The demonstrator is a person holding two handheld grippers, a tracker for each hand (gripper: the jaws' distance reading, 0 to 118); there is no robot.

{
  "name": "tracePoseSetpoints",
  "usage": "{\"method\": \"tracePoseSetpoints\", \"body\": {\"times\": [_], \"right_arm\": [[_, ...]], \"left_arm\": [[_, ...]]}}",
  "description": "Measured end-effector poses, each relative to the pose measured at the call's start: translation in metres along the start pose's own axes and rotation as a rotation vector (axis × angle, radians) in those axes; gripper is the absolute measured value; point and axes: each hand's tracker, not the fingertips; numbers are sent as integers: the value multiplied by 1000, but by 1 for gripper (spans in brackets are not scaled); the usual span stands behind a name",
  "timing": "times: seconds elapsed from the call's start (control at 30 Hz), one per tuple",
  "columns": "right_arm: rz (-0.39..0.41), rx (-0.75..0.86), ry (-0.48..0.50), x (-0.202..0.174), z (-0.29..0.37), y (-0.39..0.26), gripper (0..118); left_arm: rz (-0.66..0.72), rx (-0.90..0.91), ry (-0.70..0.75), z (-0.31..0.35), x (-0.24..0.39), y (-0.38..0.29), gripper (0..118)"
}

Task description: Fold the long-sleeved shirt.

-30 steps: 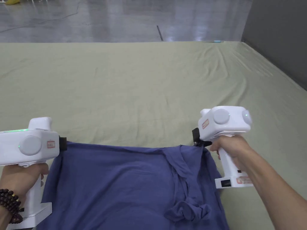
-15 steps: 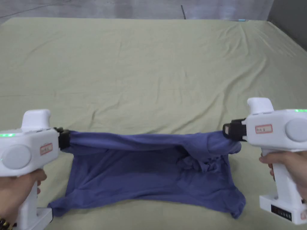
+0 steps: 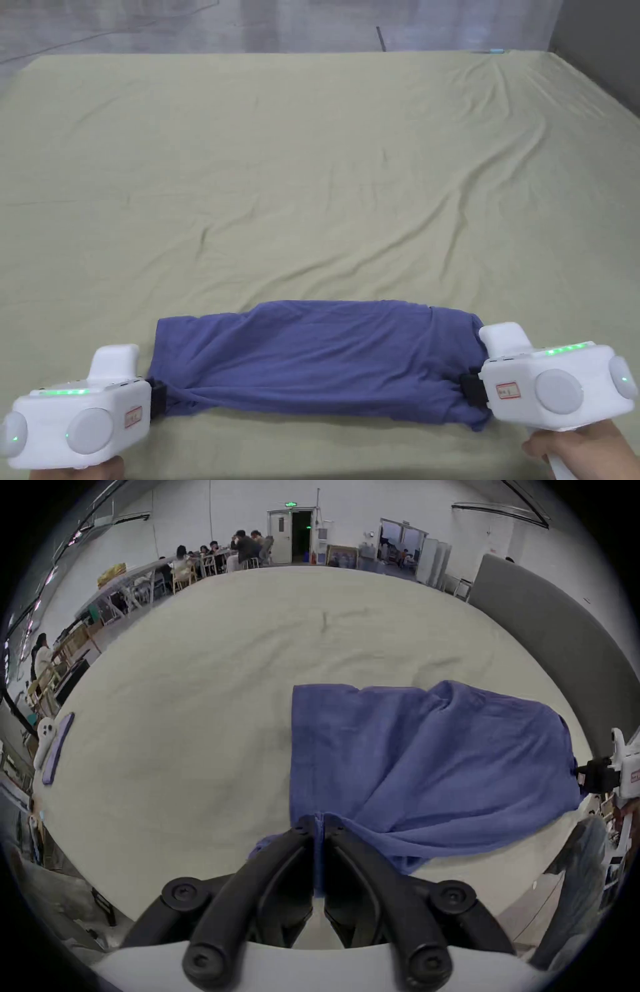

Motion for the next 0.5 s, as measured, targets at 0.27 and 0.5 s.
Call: {"method": "tracePoseSetpoints", "body": {"times": [0.27,0.5], "right_arm": [[33,18,-70,-3,30,4,93],[-57,401,-79,-27,123,44,115]], "left_arm": [[107,-16,-6,33,-8,14,116],[133,255,-134,120,13,53,115]]}}
